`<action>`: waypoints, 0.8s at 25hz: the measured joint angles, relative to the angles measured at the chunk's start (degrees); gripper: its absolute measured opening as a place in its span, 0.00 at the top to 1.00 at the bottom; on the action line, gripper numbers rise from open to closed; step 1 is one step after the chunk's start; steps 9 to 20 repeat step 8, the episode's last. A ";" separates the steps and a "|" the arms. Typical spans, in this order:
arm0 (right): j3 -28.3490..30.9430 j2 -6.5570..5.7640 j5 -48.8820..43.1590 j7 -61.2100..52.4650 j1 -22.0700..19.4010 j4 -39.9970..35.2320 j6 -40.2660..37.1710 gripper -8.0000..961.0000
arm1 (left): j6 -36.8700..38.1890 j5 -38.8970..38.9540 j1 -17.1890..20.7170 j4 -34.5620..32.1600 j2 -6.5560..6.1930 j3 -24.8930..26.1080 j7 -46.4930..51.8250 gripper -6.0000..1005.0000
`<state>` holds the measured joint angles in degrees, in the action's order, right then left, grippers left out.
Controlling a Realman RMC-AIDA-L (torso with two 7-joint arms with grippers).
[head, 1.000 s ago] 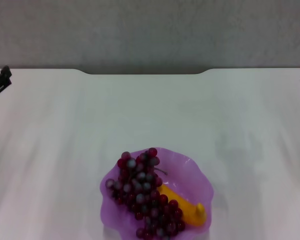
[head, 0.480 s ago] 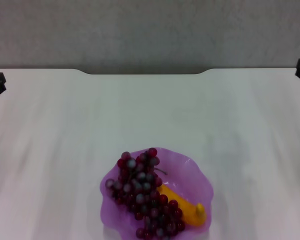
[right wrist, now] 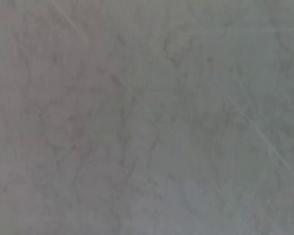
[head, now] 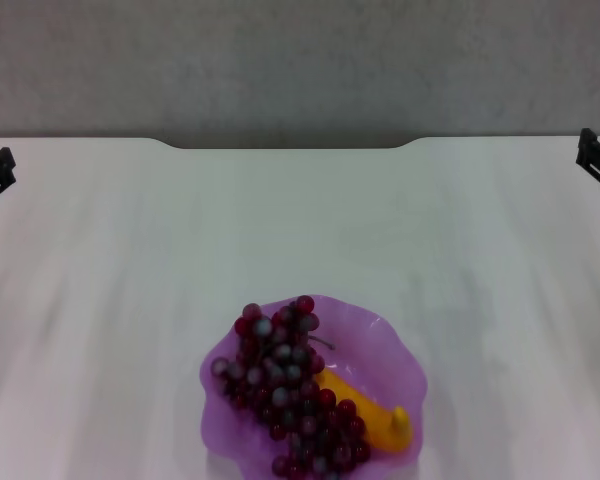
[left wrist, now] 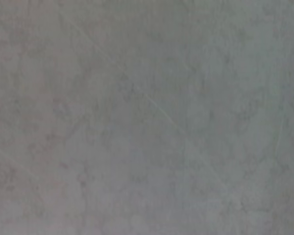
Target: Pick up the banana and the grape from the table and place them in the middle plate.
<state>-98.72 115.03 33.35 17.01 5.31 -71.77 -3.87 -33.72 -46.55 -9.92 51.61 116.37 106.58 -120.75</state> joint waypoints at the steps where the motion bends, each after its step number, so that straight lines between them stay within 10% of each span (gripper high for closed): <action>1: -0.03 -0.01 -0.01 0.02 0.23 0.26 0.04 0.18 | 0.00 0.00 0.00 0.00 0.00 0.00 0.00 0.12; 20: -0.81 -0.07 -0.12 0.74 1.17 0.87 0.19 0.18 | -0.03 0.04 -0.02 0.13 0.01 -0.06 0.14 0.12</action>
